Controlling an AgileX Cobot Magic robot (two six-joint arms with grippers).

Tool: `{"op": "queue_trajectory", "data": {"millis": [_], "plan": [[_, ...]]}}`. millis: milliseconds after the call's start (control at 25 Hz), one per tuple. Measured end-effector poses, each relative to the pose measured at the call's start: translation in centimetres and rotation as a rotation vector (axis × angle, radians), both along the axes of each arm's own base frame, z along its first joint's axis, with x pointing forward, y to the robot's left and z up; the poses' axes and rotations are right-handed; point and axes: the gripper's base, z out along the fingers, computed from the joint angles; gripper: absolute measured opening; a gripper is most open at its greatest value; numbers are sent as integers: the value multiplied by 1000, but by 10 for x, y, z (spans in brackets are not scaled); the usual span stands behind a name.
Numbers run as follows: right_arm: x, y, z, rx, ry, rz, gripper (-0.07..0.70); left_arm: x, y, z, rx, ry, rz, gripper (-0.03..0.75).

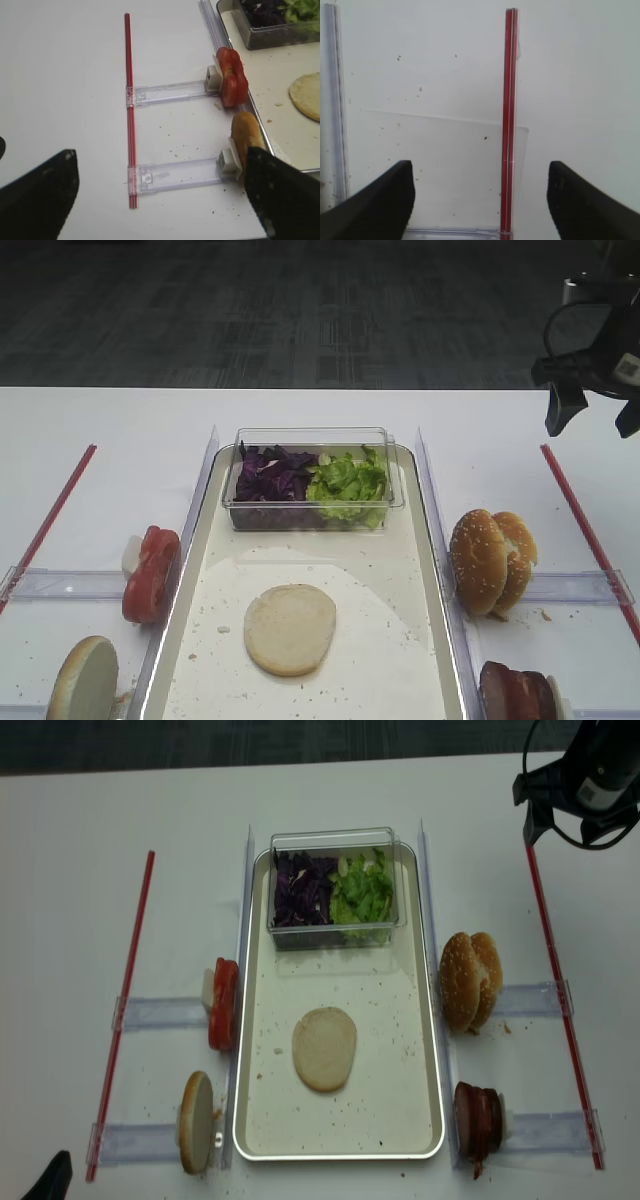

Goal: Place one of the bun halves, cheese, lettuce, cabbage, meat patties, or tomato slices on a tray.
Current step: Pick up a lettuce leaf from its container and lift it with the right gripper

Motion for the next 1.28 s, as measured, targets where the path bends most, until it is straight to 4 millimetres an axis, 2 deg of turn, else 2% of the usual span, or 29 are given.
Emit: {"op": "queue_trajectory", "data": {"millis": [320, 600, 840, 1040, 1280], "plan": [[1, 1, -2, 10, 3, -1, 571, 0, 0, 0, 0, 0, 0, 617], [0, 3, -2, 27, 8, -2, 521, 0, 0, 0, 0, 0, 0, 617], [0, 8, -2, 38, 5, 21, 512, 0, 0, 0, 0, 0, 0, 617], [-1, 40, -4, 32, 10, 121, 512, 0, 0, 0, 0, 0, 0, 617], [-3, 85, -21, 29, 49, 239, 512, 0, 0, 0, 0, 0, 0, 617]]}}
